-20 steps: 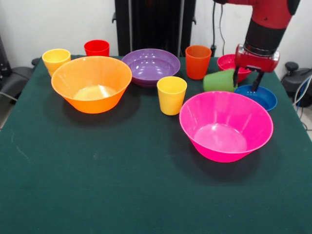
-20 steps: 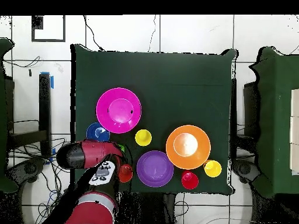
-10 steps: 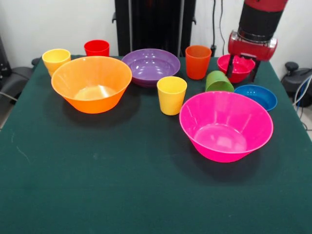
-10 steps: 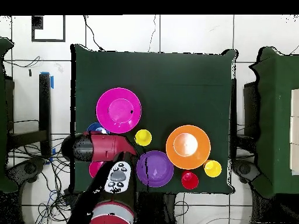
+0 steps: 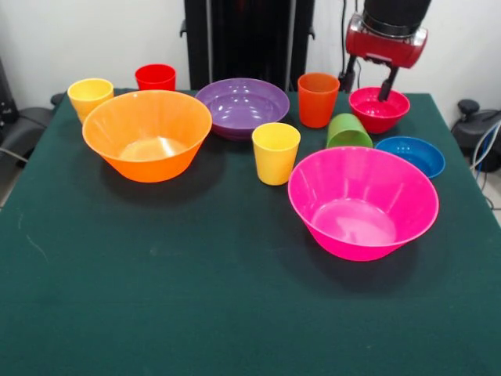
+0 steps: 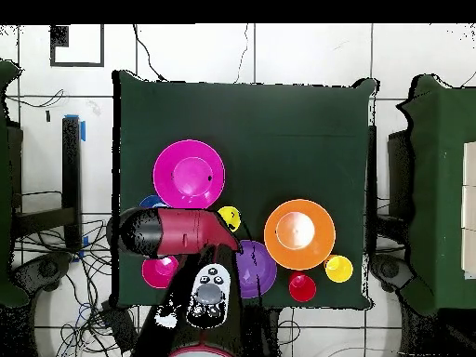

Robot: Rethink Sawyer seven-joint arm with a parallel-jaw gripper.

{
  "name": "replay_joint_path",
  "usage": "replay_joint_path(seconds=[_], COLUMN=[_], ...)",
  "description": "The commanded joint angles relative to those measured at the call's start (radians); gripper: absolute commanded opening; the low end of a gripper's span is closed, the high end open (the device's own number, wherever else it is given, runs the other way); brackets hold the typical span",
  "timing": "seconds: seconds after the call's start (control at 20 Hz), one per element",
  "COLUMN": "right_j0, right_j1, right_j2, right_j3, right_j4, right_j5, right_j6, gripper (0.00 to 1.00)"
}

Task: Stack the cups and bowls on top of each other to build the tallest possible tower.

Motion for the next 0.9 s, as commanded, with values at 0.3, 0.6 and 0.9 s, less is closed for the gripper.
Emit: replay_joint_path(seconds=[0.3,0.6,0.9], right_j0=[-0.044,-0.031,-0.002], right_j1=[0.015,0.041,0.078], right_j2=[0.155,0.165,0.166], right_j3=[-0.03,-0.027,-0.047], right_j4=[-0.099,-0.105,-0.105], right_j5=[0.055,-0.044,-0.121], right_j6=[-0.083,-0.037,0.024], gripper=[1.0,1.0,1.0])
